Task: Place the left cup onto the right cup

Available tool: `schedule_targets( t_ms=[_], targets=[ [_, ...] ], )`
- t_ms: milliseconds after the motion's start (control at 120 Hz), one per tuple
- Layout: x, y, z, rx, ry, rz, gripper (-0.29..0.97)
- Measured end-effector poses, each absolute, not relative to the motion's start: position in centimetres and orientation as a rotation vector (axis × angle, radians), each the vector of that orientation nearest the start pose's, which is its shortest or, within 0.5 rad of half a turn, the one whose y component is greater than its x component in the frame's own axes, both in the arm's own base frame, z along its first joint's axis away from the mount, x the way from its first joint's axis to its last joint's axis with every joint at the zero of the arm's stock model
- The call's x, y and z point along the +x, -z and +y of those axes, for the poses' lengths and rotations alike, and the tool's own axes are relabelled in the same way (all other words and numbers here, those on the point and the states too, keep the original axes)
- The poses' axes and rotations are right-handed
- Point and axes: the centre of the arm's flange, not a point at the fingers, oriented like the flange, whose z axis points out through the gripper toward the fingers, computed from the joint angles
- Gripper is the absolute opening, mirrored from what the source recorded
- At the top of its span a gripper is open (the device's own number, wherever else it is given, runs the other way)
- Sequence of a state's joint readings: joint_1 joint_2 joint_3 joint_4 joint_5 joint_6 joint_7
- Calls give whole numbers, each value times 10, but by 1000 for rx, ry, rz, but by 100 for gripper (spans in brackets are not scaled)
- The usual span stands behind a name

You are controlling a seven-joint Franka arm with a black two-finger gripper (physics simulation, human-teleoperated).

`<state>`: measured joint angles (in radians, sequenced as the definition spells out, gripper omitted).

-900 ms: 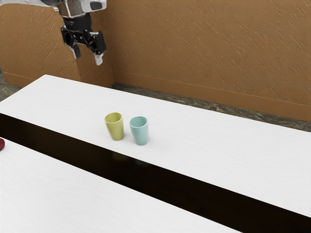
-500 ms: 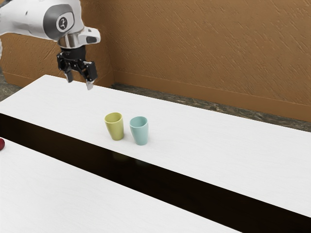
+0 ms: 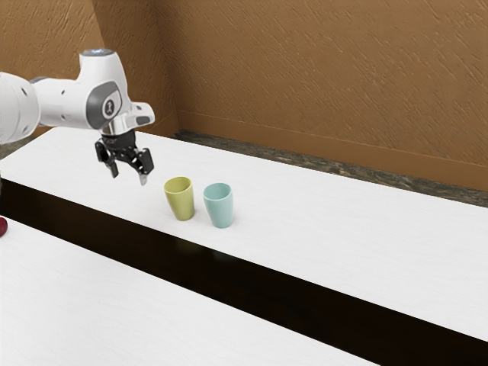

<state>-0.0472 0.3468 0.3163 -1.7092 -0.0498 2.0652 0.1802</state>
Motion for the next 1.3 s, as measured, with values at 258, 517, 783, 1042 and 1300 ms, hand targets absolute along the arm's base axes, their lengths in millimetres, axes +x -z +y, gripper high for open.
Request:
schedule_targets(
  t_ms=[258, 517, 783, 1042, 1300],
  targets=[
    [673, -382, 131, -3082, 132, -129, 62],
    [684, -358, 131, -3091, 129, -190, 61],
    [696, -338, 128, -3084, 128, -225, 60],
    [699, -319, 123, -3085, 98, -256, 58],
    [699, -311, 123, -3083, 86, -300, 21]
  ],
)
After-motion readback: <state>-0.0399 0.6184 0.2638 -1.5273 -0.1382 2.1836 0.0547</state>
